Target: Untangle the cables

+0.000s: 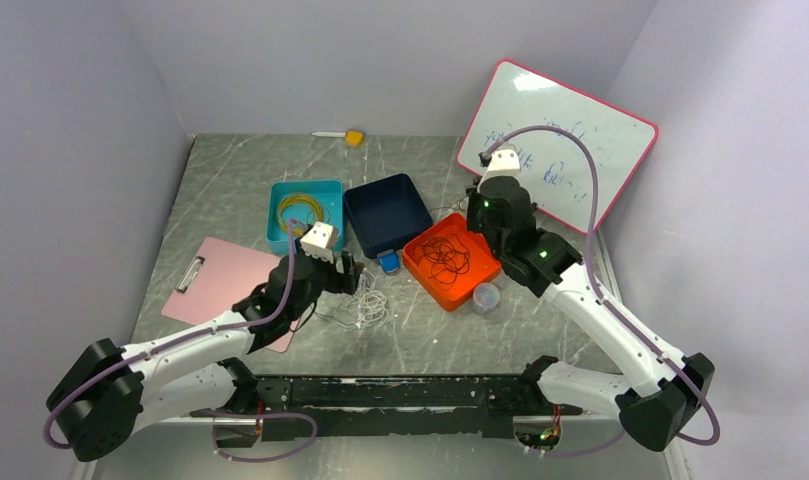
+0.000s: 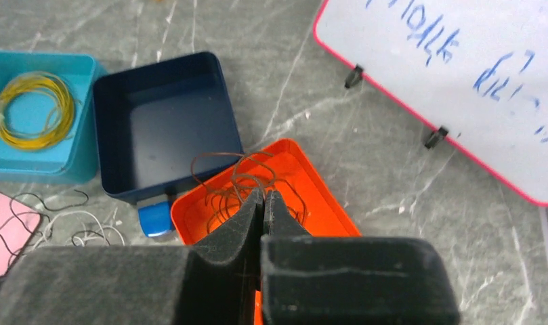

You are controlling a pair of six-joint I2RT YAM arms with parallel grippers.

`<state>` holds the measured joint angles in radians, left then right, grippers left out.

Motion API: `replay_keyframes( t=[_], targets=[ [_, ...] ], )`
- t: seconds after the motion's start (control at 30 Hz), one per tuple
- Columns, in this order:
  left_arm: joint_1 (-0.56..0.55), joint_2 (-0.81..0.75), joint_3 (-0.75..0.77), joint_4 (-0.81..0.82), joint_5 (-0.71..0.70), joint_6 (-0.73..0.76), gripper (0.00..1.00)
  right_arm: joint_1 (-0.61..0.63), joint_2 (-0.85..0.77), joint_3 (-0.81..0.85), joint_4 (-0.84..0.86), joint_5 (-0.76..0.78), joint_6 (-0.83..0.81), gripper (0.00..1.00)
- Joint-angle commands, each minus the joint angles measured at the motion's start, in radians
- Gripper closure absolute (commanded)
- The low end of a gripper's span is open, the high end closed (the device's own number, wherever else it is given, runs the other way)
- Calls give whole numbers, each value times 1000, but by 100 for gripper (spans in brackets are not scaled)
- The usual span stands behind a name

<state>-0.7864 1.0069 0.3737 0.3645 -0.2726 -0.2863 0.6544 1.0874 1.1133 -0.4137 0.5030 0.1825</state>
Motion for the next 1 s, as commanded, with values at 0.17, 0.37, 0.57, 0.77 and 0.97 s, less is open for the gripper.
replay_keyframes(
  t=[0.17,0.37,0.57,0.77,0.97],
  targets=[
    [5,45,94,-142,-54,-71,19,-115,13,-139,-76,-92,173,100],
    [5,56,97,-162,-67,-117,20,-153,-31,-165,-162,-41,211,100],
    [4,109,121,-175,-68,-133,20,-156,-34,-184,-212,-71,233,100],
    [5,148,149,-195,-63,-138,21,-186,57,-213,-158,-178,203,100],
    [5,142,145,-222,-74,-157,21,-191,158,-224,-70,-251,156,100]
  ],
)
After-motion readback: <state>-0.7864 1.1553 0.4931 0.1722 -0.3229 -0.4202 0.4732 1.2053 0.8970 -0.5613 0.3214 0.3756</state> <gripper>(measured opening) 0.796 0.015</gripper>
